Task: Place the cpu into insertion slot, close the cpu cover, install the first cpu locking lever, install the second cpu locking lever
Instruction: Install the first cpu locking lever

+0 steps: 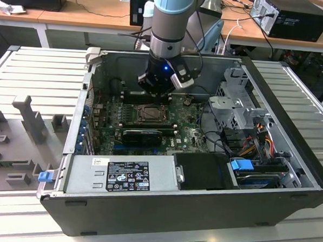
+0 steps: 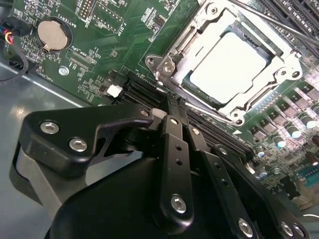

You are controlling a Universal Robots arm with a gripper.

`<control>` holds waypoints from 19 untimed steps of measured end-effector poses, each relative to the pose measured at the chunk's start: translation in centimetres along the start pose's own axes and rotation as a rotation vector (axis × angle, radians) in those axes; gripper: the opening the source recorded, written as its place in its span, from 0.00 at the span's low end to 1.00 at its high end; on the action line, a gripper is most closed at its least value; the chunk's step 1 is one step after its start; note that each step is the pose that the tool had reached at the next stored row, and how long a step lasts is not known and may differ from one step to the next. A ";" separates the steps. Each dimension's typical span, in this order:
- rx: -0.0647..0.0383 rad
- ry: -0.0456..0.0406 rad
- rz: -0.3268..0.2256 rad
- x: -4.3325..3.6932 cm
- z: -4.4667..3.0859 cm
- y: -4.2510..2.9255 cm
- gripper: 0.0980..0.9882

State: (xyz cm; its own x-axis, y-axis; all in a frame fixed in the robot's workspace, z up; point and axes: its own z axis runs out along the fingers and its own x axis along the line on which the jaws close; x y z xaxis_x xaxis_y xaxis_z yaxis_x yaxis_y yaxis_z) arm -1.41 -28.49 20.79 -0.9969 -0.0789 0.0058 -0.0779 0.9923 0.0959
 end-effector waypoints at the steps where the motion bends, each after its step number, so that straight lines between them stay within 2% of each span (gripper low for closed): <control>1: 0.001 0.0002 0.000 0.00 0.03 -0.01 0.01; 3: 0.007 0.0006 0.000 -0.01 0.11 -0.01 0.01; 10: 0.039 0.0032 0.000 -0.02 0.52 -0.05 0.01; 15: 0.032 0.0026 0.000 -0.03 0.69 -0.07 0.01; 18: 0.032 0.0025 0.000 -0.04 -0.22 0.04 0.01; 19: 0.032 0.0026 0.000 -0.03 -0.84 0.11 0.01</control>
State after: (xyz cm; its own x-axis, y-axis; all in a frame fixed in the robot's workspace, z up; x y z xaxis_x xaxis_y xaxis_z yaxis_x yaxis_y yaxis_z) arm -1.38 -28.46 21.63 -0.9969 -0.0788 0.0084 -0.0781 0.9949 0.0635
